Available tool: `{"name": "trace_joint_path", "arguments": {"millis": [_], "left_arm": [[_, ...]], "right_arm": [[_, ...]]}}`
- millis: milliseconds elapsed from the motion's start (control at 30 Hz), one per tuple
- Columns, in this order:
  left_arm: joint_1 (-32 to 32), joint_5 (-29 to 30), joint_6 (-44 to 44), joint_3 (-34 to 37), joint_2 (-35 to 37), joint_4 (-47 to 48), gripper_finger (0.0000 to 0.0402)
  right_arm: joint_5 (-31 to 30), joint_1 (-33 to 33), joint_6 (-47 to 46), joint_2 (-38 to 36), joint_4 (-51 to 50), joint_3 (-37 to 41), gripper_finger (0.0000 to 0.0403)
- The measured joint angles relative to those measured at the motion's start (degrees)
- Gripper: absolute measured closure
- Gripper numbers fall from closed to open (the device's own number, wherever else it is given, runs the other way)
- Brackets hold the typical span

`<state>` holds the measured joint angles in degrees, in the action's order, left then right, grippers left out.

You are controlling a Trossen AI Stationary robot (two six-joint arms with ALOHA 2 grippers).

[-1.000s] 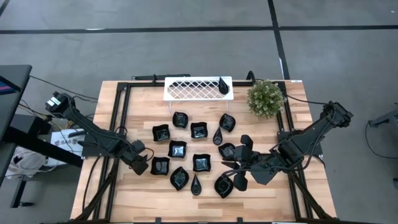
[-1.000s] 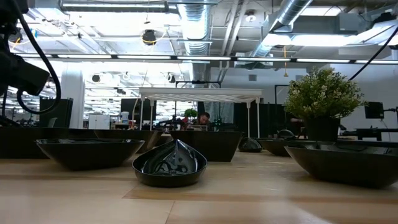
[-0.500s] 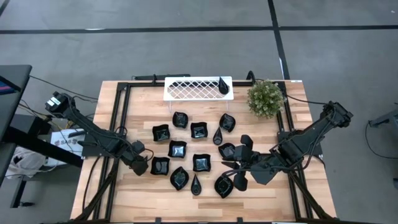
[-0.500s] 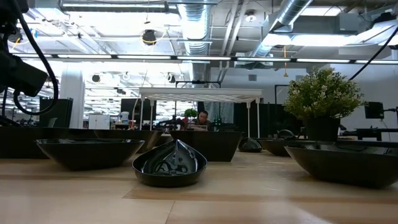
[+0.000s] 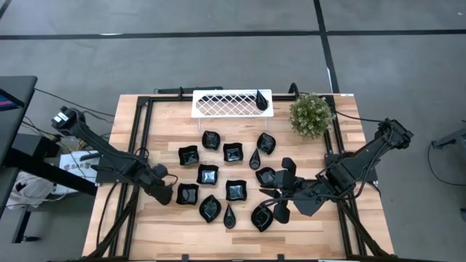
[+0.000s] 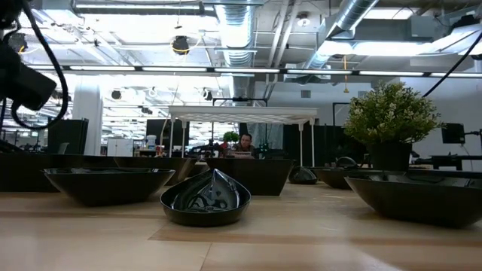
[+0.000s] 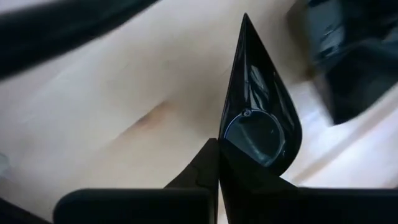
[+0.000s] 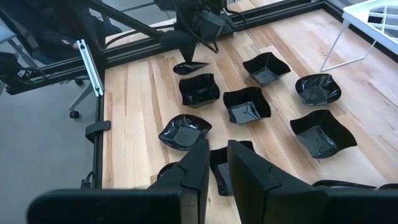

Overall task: Pick & Place Mini shaped plates
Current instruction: Stack the drop-shaped plate on top of the drop-shaped plate on the shelf

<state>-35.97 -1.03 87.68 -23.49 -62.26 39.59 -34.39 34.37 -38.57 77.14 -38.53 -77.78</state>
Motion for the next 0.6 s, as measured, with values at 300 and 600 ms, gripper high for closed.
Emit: {"name": "trace_joint_path", "arguments": {"millis": [300,600], "left_arm": [[-2.8,14.4,6.1,0.0,12.7,-0.3,0.0398],[-3.3,31.8,3.9,0.0,16.0,-10.7,0.0398]], "right_arm": [[-0.2,-0.1,1.6,0.0,0.0,0.0,0.0349],[-1.5,-2.6,1.6,0.0,0.1,0.0,0.0349]]}}
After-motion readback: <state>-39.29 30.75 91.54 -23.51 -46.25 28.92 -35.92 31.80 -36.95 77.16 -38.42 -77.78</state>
